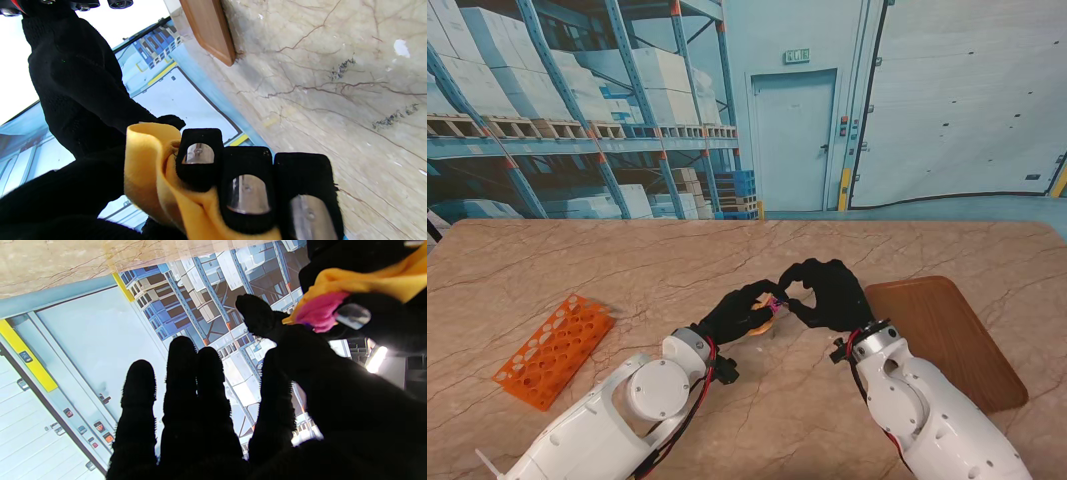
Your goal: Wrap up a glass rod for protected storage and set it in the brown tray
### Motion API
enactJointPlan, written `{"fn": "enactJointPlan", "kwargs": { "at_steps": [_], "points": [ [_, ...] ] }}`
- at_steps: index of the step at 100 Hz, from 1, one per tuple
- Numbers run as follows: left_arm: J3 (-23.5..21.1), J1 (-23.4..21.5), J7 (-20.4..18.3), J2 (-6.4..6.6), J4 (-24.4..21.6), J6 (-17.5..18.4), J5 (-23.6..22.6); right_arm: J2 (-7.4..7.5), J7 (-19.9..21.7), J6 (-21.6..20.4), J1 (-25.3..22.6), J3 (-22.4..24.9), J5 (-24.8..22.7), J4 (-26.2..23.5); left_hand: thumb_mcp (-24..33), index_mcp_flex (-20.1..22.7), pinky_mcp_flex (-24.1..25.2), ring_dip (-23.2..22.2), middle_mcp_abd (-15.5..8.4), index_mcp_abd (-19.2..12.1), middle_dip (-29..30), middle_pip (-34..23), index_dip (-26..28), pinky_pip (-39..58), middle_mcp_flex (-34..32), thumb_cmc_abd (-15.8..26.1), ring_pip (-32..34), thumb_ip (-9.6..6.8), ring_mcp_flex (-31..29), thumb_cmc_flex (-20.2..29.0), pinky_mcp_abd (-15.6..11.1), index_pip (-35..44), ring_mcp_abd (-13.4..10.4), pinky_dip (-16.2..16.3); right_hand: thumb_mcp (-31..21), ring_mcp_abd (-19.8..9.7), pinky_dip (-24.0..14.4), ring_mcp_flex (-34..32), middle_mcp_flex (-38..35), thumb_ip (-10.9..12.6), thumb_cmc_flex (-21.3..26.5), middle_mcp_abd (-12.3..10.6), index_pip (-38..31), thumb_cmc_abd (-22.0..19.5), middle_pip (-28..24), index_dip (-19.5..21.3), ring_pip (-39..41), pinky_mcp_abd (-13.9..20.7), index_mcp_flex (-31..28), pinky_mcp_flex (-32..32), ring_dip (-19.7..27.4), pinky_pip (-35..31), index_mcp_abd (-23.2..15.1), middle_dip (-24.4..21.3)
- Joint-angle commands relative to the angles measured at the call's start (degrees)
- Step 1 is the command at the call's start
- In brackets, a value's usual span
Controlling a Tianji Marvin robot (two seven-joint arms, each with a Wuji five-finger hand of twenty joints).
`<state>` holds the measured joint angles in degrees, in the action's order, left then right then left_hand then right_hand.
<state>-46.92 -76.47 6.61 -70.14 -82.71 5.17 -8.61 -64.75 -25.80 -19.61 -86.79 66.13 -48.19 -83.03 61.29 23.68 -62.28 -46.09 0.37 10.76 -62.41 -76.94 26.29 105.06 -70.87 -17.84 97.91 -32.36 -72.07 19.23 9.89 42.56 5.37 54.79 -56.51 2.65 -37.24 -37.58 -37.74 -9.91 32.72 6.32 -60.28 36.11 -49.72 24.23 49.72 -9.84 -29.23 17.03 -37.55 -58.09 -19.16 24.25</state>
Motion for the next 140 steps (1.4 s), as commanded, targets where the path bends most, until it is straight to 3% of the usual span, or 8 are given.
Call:
{"fn": "enactJointPlan", "kwargs": {
  "at_steps": [1,22,34,43,77,98,140],
  "points": [
    [-0.06,-0.33,-0.07,-0.28,-0.27,0.13,0.34,-0.53,-0.07,0.46,-0.68,0.1,0.85,-0.81,8.76,-1.34,-1.58,-1.26,-1.43,-2.35,-1.18,0.48,-0.04,14.91,1.64,-1.08,5.47,-2.23,-0.71,1.96,-3.93,0.49,0.87,1.37,-1.47,-0.64,0.65,0.97,1.05,-0.38,-1.58,-0.04,1.13,1.28,-1.08,0.06,1.38,1.09,1.39,-0.18,0.35,-1.57,0.79,0.44],
    [-0.54,-0.59,0.14,-0.32,-0.59,0.6,0.86,-0.76,1.66,3.09,-1.91,0.42,3.07,-1.85,9.48,-1.36,-1.56,-1.26,-1.78,-1.97,-1.26,0.29,0.09,14.91,1.56,-1.92,5.47,-1.63,-0.71,2.74,-3.68,0.76,0.87,1.56,-1.67,-0.32,0.62,1.47,1.85,0.82,-3.07,0.35,3.09,0.53,-0.9,0.46,1.49,0.99,2.24,-0.46,0.23,-1.72,3.58,0.4],
    [-0.9,-0.78,0.48,-0.29,-0.71,0.86,0.62,-0.98,1.76,2.91,-2.0,0.36,4.19,-1.91,9.79,-2.73,-1.55,-1.26,-1.93,-1.7,-1.18,0.39,0.2,14.91,1.48,-2.87,5.36,-1.34,-0.7,3.43,-3.43,0.81,1.23,1.82,-0.01,-0.34,0.59,0.99,1.17,-0.66,-1.23,0.3,2.01,0.19,-1.04,0.5,1.6,0.94,0.41,-0.4,0.2,-1.83,1.34,0.41],
    [-1.06,-0.86,0.65,-0.28,-0.76,0.97,0.45,-1.03,2.07,2.07,-1.79,0.33,4.75,-1.73,9.66,-3.66,-1.56,-1.29,-1.93,-1.76,-1.19,0.39,0.15,14.91,1.48,-2.99,5.35,-1.08,-0.7,3.68,-3.44,0.65,1.25,1.89,1.66,-0.46,0.56,0.46,0.17,-1.5,-0.18,0.09,-0.51,-0.1,-0.75,-2.11,1.46,0.92,-2.68,-0.19,0.24,-1.89,-0.86,0.26],
    [-1.07,-0.92,0.65,-0.22,-0.81,0.83,0.09,-1.42,3.82,0.79,-0.83,-0.55,8.13,-1.04,9.23,-4.44,-1.6,-1.34,-1.87,-1.78,-1.23,0.55,-0.14,14.91,1.84,-2.59,5.33,-0.74,-0.7,3.55,-3.87,0.27,1.25,1.76,5.66,-0.28,0.55,-0.92,-2.42,-1.85,0.86,-0.31,-0.1,-5.99,-0.43,-3.62,1.22,0.57,-6.76,-0.1,0.14,-1.68,0.95,0.08],
    [-0.88,-0.81,0.38,-0.17,-0.78,0.48,0.02,-1.49,4.44,0.24,-0.36,-1.02,9.0,-0.74,8.97,-4.43,-1.63,-1.43,-1.89,-1.79,-1.08,0.44,-0.29,14.91,1.73,-2.0,5.38,-1.11,-0.71,3.41,-4.23,0.13,0.66,1.77,6.56,-0.36,0.39,-2.35,-5.97,-1.81,2.91,-0.97,-0.39,-7.6,-0.14,-3.75,1.36,0.41,-9.44,0.35,-0.1,-1.71,0.68,-0.15],
    [-0.69,-0.74,-0.24,-0.08,-0.81,0.09,0.3,-1.34,5.48,0.37,1.63,-3.46,8.74,0.48,7.95,-4.15,-1.73,-1.53,-2.0,-1.81,-0.79,0.08,-0.31,14.91,1.26,0.07,5.79,-2.75,-0.75,2.52,-5.18,0.31,-0.56,2.08,5.11,0.25,0.29,-2.99,-7.48,-1.23,1.59,-0.5,-1.45,-3.64,-0.35,-2.98,2.12,-0.33,-11.22,0.55,-0.73,-1.31,0.63,0.24]
  ]
}}
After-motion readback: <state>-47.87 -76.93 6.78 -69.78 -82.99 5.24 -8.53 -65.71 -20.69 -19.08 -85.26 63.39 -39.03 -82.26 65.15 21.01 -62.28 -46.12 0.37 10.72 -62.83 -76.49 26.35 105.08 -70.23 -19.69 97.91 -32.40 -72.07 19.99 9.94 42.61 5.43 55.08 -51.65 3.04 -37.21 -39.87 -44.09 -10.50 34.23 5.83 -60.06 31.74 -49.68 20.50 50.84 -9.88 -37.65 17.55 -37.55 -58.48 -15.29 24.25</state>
